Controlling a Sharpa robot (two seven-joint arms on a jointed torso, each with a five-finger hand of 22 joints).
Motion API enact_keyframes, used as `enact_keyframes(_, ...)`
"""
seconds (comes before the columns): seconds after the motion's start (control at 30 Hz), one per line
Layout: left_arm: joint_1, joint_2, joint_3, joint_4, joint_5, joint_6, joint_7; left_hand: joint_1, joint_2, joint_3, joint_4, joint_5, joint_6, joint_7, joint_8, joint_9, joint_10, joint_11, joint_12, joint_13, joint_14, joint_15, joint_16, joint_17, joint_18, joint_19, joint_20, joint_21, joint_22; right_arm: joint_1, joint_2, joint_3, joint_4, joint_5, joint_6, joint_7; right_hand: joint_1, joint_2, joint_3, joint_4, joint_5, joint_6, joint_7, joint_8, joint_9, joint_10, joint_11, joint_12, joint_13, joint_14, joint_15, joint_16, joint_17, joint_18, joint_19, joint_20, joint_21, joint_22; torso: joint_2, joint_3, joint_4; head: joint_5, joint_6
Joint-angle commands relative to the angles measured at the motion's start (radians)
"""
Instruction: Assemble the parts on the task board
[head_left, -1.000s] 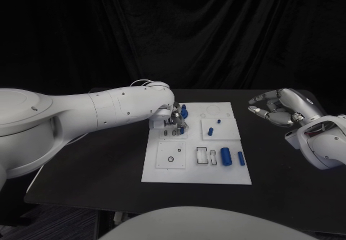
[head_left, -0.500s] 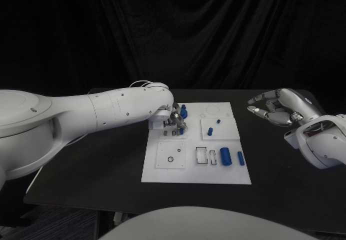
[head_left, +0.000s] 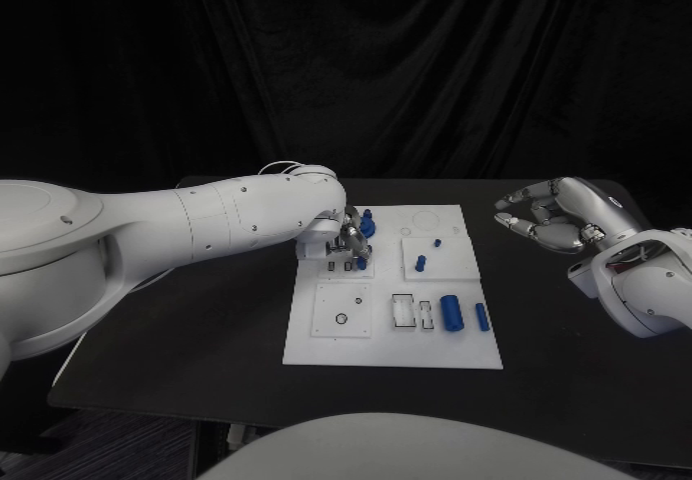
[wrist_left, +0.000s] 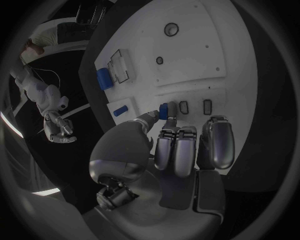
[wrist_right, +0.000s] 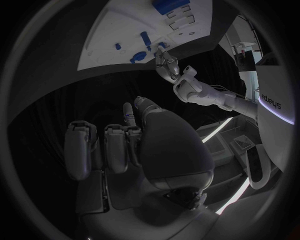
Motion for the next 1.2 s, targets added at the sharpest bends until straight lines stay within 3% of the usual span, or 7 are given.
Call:
enact_keyframes(0.03,-0.005,0.000,0.000,0.001,0.006,0.016,0.016,-0.002,-0.009,0.020,-0.011,0.007,0.010,-0.001,-0.006,0.008,0.105,-0.007,0.004,0.263,0.104,-0.006,0.003,0.263,-0.002,-0.006,-0.002,-0.006,0.002,-0.003,0.001,0.001,-0.001,0.003,0.008,-0.015,0.008,0.000,0.007,0.000,0.007,0.007,-0.001,-0.003,-0.002,0.009,-0.003,0.003,0.145,0.073,0.001,-0.005,0.115,0.011,0.044,0.001,-0.005,0.199,0.001,-0.0002,-0.0009,0.001,0.000)
enact_keyframes(0.2,-0.005,-0.003,0.000,0.003,0.006,0.017,0.017,-0.013,-0.014,0.052,-0.026,0.018,0.014,0.000,-0.014,0.019,0.105,-0.006,0.004,0.263,0.104,-0.005,0.003,0.263,-0.002,-0.006,-0.002,-0.008,0.003,-0.003,0.001,0.001,-0.002,0.005,0.010,-0.015,0.010,0.000,0.009,-0.001,0.011,0.007,-0.001,-0.004,-0.003,0.009,-0.003,0.003,0.145,0.073,0.001,-0.005,0.115,0.011,0.044,0.001,-0.006,0.199,0.001,-0.0006,0.0000,0.001,0.000)
enact_keyframes(0.43,-0.006,-0.005,0.000,0.008,0.006,0.008,0.017,-0.043,-0.028,0.129,-0.055,0.071,0.025,0.000,-0.027,0.049,0.105,-0.006,0.004,0.263,0.104,-0.006,0.003,0.263,-0.001,-0.006,-0.002,-0.013,0.005,-0.003,0.001,0.001,-0.001,0.010,0.013,-0.016,0.013,-0.002,0.014,-0.002,0.026,0.009,-0.001,-0.006,-0.005,0.009,-0.003,0.002,0.144,0.073,0.001,-0.006,0.114,0.012,0.043,0.001,-0.009,0.197,0.000,-0.0004,-0.0003,0.004,0.000)
enact_keyframes(0.67,-0.006,-0.015,0.000,0.018,0.006,-0.027,0.020,-0.052,-0.030,0.145,-0.058,0.081,0.029,0.000,-0.029,0.057,0.105,-0.007,0.004,0.263,0.104,-0.006,0.003,0.263,-0.001,-0.006,-0.002,-0.014,0.004,-0.003,-0.002,0.001,0.000,0.013,0.016,-0.018,0.014,-0.002,0.017,-0.003,0.033,0.009,-0.001,-0.006,-0.006,0.009,-0.003,0.002,0.144,0.073,0.001,-0.006,0.114,0.012,0.043,0.001,-0.010,0.197,0.000,-0.0003,-0.0003,0.001,0.000)
enact_keyframes(1.2,-0.006,-0.079,0.000,0.079,0.006,-0.123,0.016,-0.073,-0.037,0.165,-0.058,0.085,0.042,-0.003,-0.029,0.073,0.105,-0.010,0.004,0.263,0.104,-0.009,0.003,0.263,-0.001,-0.002,-0.004,-0.014,0.009,-0.003,-0.007,0.001,0.002,0.014,0.021,-0.025,0.014,-0.002,0.017,-0.003,0.033,0.009,-0.001,-0.006,-0.006,0.009,-0.003,0.002,0.144,0.073,0.001,-0.006,0.114,0.012,0.043,0.001,-0.010,0.197,-0.001,0.0002,-0.0001,0.003,0.000)
